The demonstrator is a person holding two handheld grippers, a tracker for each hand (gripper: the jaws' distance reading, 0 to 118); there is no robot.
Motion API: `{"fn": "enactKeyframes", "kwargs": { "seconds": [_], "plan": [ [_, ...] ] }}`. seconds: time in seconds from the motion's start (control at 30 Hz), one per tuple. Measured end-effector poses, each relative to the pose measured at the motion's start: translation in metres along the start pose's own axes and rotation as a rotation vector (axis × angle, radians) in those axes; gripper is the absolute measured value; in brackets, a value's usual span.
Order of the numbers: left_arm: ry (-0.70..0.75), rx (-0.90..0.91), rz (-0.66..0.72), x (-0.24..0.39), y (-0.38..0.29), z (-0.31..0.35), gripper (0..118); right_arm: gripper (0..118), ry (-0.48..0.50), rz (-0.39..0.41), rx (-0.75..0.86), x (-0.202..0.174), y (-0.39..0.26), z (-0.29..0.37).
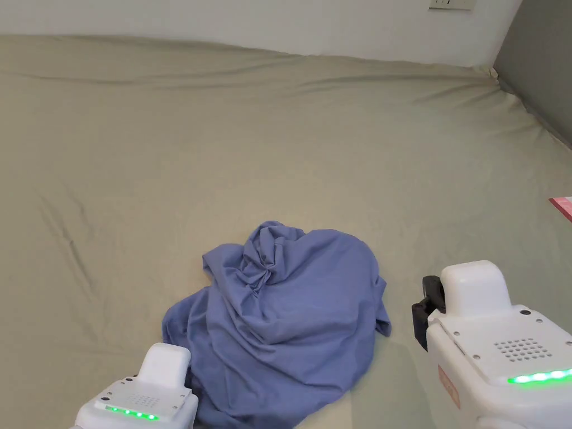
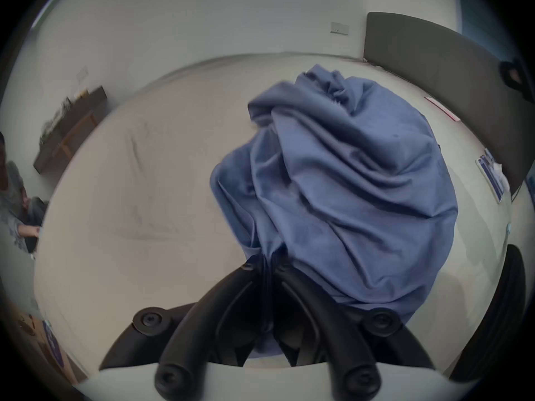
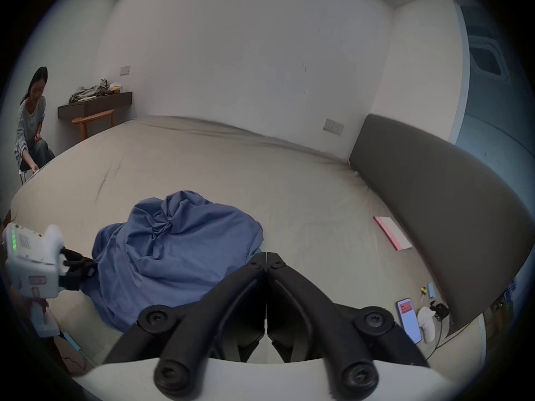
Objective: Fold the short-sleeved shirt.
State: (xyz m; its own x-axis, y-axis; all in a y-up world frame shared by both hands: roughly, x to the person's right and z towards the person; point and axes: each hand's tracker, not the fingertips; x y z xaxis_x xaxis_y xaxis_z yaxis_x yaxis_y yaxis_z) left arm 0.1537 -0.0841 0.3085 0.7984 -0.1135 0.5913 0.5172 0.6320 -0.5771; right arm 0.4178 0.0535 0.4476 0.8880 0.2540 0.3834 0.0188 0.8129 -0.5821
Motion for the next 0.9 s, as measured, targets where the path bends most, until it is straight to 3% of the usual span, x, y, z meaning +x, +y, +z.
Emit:
{"fn": "enactKeyframes", "kwargs": {
  "seconds": [0.03,0.07,0.1,0.17,0.2,0.23,0.4,0.57,0.6,0.63,0.67,0.7,0.73,0.77,0.83,0.9],
  "plan": [
    [-0.028,-0.005,0.020,-0.005,0.002,0.005,4,4,0.014,-0.016,-0.015,0.003,0.002,-0.012],
    [-0.049,0.005,0.053,-0.011,0.004,0.011,4,15,0.034,-0.028,-0.050,0.006,0.004,-0.025],
    [-0.050,0.028,0.097,-0.018,0.005,0.020,4,35,0.048,-0.034,-0.089,0.010,0.007,-0.042],
    [-0.031,0.061,0.098,-0.029,0.008,0.035,4,102,0.089,-0.052,-0.164,0.017,0.010,-0.078],
    [-0.015,0.081,0.099,-0.036,0.010,0.044,4,113,0.125,-0.074,-0.202,0.016,0.011,-0.098],
    [-0.012,0.095,0.108,-0.043,0.011,0.051,4,113,0.123,-0.083,-0.242,0.018,0.011,-0.121],
    [0.004,0.114,0.121,-0.063,0.012,0.077,4,113,0.104,-0.071,-0.405,0.016,0.006,-0.216],
    [0.006,0.103,0.128,-0.064,0.006,0.077,4,109,0.134,-0.077,-0.472,-0.004,-0.001,-0.257],
    [0.008,0.099,0.128,-0.064,0.004,0.075,4,99,0.125,-0.027,-0.497,-0.013,-0.007,-0.257],
    [0.009,0.095,0.130,-0.063,0.002,0.073,4,76,0.152,0.005,-0.496,-0.020,-0.011,-0.257],
    [0.008,0.090,0.135,-0.063,0.001,0.072,4,47,0.253,-0.062,-0.447,-0.021,-0.012,-0.247],
    [0.008,0.087,0.144,-0.064,-0.001,0.071,4,41,0.139,-0.018,-0.425,-0.024,-0.008,-0.238],
    [0.009,0.085,0.152,-0.065,-0.003,0.071,4,17,0.174,0.008,-0.430,-0.027,-0.007,-0.233],
    [0.007,0.085,0.158,-0.066,-0.003,0.071,4,8,0.201,0.002,-0.416,-0.028,-0.008,-0.228],
    [0.008,0.104,0.175,-0.071,-0.002,0.075,4,8,0.149,0.002,-0.386,-0.021,-0.007,-0.217],
    [0.019,0.133,0.191,-0.078,0.002,0.082,4,8,0.145,-0.065,-0.323,-0.011,-0.002,-0.197]
  ]
}}
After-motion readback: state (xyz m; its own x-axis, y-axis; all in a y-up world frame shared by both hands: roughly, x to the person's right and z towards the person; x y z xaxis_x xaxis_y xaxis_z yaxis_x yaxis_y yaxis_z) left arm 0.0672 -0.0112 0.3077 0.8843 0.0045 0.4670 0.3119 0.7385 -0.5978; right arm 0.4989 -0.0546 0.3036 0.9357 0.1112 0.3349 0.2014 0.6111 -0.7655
